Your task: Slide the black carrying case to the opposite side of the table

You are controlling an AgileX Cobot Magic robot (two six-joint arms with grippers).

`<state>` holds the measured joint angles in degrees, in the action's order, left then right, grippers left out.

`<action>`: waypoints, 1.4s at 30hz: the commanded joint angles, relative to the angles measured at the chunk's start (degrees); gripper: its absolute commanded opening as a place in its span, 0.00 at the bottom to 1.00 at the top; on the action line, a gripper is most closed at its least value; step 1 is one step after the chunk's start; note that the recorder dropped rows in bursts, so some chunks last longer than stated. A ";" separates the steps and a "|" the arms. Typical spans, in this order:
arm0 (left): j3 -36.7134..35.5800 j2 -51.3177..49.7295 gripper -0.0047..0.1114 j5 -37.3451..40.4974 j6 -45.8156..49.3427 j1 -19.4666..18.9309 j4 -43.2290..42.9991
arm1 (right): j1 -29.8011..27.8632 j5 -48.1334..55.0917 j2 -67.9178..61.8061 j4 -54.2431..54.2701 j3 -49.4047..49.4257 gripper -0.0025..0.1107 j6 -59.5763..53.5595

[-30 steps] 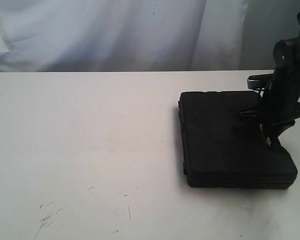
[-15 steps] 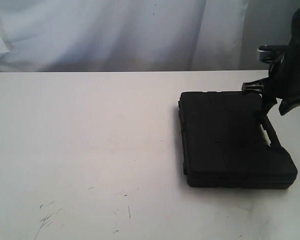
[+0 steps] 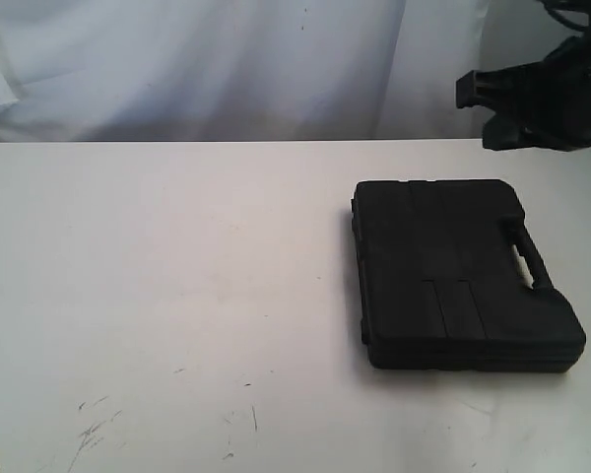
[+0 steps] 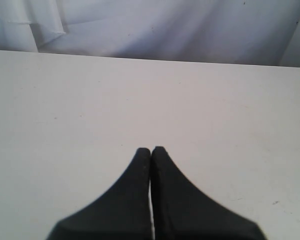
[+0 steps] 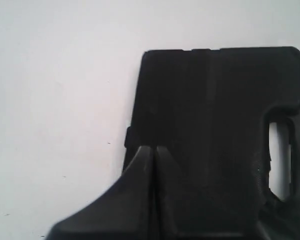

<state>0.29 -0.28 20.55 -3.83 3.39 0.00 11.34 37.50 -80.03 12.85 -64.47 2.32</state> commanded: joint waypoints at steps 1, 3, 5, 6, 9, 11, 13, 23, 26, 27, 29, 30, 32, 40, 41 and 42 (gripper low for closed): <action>-0.29 0.28 0.04 -0.83 -0.23 -0.13 0.00 | 2.79 -5.87 10.18 0.39 5.78 0.02 -0.41; -0.29 0.28 0.04 -0.83 -0.23 -0.13 0.00 | 3.29 -5.34 14.44 0.48 6.64 0.02 -0.41; -0.29 0.28 0.04 -0.83 -0.23 -0.13 0.00 | 3.29 -4.63 17.29 0.48 6.64 0.02 -0.41; -0.29 0.28 0.04 -0.83 -0.23 -0.13 0.00 | 3.29 -4.84 18.55 0.48 6.64 0.02 -0.41; -0.29 0.28 0.04 -0.83 -0.23 -0.13 0.00 | 3.29 -4.83 21.00 0.48 6.64 0.02 -0.41; -0.29 0.28 0.04 -0.83 -0.23 -0.13 0.00 | 3.29 -4.73 22.17 0.48 6.64 0.02 -0.41; -0.29 0.28 0.04 -0.83 -0.23 -0.13 0.00 | 3.29 -4.73 23.23 0.48 6.64 0.02 -0.41; -0.29 0.28 0.04 -0.83 -0.23 -0.13 0.00 | 3.29 0.41 30.55 -4.82 7.28 0.02 -0.41; -0.29 0.28 0.04 -0.83 -0.23 -0.13 0.00 | 0.10 -2.92 35.39 -4.99 12.27 0.02 -0.41; -0.29 0.28 0.04 -0.83 -0.23 -0.13 0.00 | -1.38 -4.32 36.95 -4.89 14.38 0.02 -0.41; -0.29 0.28 0.04 -0.83 -0.23 -0.13 0.00 | -6.09 -8.84 42.33 -4.31 21.13 0.02 -0.41; -0.29 0.28 0.04 -0.83 -0.23 -0.13 0.00 | -9.37 -11.51 46.43 -4.31 25.92 0.02 -0.41; -0.29 0.28 0.04 -0.83 -0.23 -0.13 0.00 | -13.57 -13.83 52.30 -3.90 32.03 0.02 -0.41; -0.29 0.28 0.04 -0.83 -0.23 -0.13 0.00 | -19.63 -14.22 72.73 -5.22 45.29 0.02 -0.77; -0.29 0.28 0.04 -0.83 -0.23 -0.13 0.00 | -19.63 -14.77 73.49 -5.22 45.80 0.02 -0.87; -0.29 0.28 0.04 -0.83 -0.23 -0.13 0.00 | -19.63 -15.39 74.22 -5.22 46.30 0.02 -0.87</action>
<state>0.29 -0.28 20.55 -3.83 3.39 0.00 -7.97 24.12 -8.03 8.43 -19.81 2.04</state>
